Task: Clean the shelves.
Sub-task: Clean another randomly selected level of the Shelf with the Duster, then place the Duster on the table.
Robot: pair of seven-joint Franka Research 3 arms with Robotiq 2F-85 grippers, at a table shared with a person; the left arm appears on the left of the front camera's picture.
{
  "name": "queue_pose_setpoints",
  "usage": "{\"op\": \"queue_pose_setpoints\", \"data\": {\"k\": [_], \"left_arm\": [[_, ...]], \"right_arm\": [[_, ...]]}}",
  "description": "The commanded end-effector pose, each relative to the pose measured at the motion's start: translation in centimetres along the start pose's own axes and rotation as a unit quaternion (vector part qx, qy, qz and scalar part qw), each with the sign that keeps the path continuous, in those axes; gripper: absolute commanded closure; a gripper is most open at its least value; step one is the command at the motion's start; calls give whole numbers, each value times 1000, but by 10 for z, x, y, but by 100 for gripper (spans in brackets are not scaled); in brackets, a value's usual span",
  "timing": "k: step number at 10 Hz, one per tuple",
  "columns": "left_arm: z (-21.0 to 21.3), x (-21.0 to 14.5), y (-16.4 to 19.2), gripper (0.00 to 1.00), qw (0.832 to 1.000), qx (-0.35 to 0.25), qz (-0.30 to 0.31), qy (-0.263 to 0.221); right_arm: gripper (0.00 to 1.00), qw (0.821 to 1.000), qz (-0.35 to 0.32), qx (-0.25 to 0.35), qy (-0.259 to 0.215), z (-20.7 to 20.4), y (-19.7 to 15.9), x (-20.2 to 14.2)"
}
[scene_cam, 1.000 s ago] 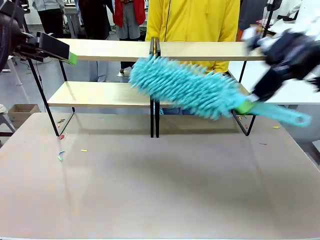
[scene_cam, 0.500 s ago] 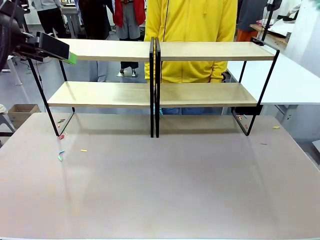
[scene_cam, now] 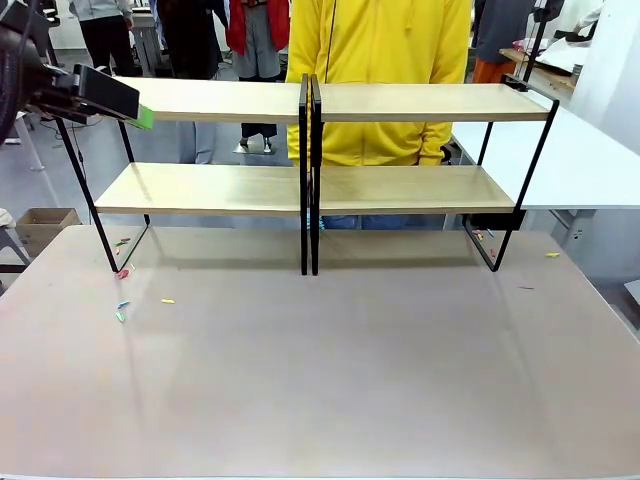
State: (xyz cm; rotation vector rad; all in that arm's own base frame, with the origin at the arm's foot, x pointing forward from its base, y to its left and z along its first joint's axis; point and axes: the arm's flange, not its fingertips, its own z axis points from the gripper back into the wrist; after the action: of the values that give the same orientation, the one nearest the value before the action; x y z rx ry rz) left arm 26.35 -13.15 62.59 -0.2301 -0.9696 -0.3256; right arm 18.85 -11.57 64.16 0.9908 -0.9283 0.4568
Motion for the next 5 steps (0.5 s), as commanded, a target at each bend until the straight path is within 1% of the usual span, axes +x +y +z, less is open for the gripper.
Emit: {"op": "queue_pose_setpoints", "data": {"k": [1,5], "left_arm": [[1,0,1,0,1000,5,0,-2],[1,0,1,0,1000,5,0,-2]], "right_arm": [[87,1000,-7,-1,6,6,3,7],[87,1000,-7,-1,6,6,3,7]]}}
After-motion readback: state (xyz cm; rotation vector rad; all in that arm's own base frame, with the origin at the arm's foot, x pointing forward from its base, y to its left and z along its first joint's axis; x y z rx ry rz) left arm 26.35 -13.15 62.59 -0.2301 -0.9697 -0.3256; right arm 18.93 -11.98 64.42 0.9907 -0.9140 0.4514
